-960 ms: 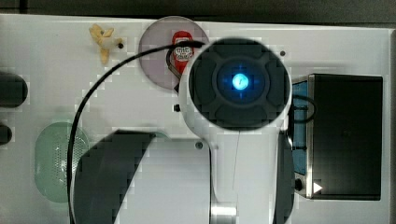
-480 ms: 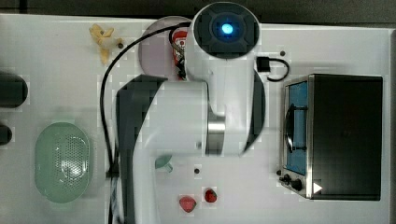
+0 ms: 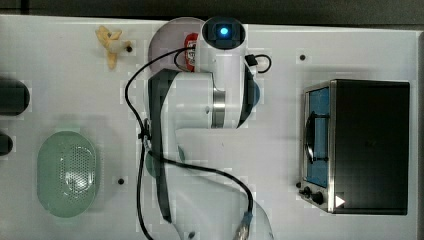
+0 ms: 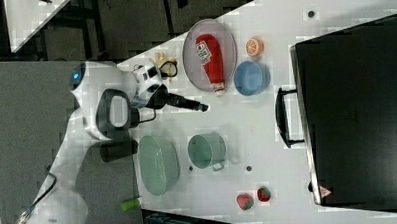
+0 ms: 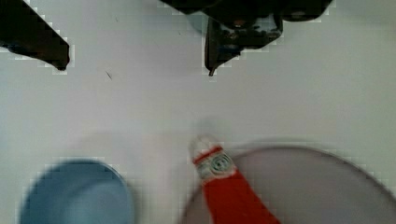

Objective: Pick ketchup from plate and place it on table.

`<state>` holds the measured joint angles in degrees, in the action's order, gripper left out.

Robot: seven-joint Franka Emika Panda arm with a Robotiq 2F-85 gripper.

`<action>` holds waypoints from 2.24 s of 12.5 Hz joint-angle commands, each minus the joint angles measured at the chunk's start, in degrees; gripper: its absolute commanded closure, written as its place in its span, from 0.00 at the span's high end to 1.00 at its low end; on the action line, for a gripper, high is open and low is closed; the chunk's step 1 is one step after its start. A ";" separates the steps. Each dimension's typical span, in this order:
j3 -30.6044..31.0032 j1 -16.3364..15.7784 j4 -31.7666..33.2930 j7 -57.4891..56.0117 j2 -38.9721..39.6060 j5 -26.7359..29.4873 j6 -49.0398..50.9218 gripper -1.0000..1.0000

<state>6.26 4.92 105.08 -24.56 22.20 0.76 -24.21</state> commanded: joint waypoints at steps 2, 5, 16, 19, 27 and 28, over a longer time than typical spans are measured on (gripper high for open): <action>0.84 -1.17 -2.26 -8.52 1.95 -0.21 -6.17 1.00; 0.84 -2.08 -4.67 -8.91 7.48 -0.87 -11.46 1.00; 0.64 -3.16 -19.93 -8.96 26.35 -5.85 -21.68 1.00; 0.49 -3.26 -20.87 -8.96 28.63 -5.86 -23.96 1.00; -0.07 -3.20 -22.21 -8.96 28.11 -5.85 -23.75 0.64; 0.07 -3.20 -22.26 -8.95 27.43 -5.83 -23.72 0.64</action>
<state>6.33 1.46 83.76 -31.56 51.31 -5.03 -48.20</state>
